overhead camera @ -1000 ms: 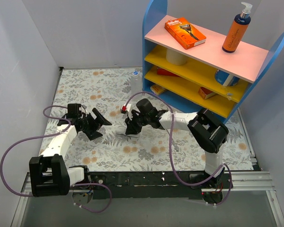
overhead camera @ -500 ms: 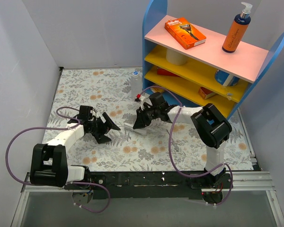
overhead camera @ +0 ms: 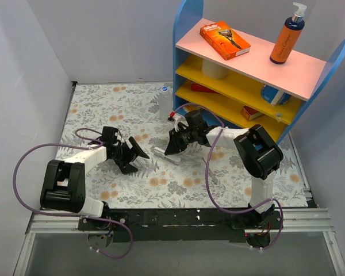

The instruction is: Unload the batteries from the remote control

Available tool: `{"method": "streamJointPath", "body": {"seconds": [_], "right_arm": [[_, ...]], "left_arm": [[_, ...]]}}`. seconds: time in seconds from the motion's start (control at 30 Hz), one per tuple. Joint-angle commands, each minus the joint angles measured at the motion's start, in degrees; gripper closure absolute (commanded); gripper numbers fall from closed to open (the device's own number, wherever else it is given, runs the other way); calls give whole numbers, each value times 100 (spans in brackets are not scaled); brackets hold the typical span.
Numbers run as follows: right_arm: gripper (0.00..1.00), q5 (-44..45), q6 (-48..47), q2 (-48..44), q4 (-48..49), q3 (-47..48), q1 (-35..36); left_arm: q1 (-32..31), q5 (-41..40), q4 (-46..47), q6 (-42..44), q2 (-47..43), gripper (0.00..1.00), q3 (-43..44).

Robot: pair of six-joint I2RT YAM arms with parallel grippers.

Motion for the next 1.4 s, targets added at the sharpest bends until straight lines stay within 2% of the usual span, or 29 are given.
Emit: {"method": "streamJointPath", "body": {"seconds": [0.0, 0.13, 0.4, 0.53, 0.73, 0.87, 1.0, 1.13, 1.27, 1.37], "right_arm": [[83, 115, -44, 145, -463, 140, -157], [86, 52, -26, 189, -577, 202, -201], [78, 105, 97, 102, -682, 79, -245], [76, 53, 44, 40, -744, 9, -271], [74, -158, 18, -109, -700, -176, -262], [71, -237, -9, -153, -691, -281, -262], [64, -500, 52, -154, -604, -343, -262], [60, -624, 202, -83, -507, -343, -210], [50, -388, 159, -171, -576, -352, -157], [43, 60, -8, -232, -979, -177, -43]], "left_arm": [[-102, 76, 243, -32, 125, 18, 334], [-163, 111, 313, -50, 310, 19, 510], [-584, 155, 691, -322, 687, 19, 660], [-866, 85, 902, -550, 951, 19, 836], [-1192, -117, 946, -612, 1540, 24, 1012], [-1253, -240, 990, -630, 1663, 31, 994], [-1306, -276, 1025, -639, 1690, 38, 959], [-1332, -249, 1131, -647, 1716, 51, 880], [-1341, -293, 1122, -630, 1646, 51, 757], [-1350, -433, 1017, -621, 1524, 50, 774]]}}
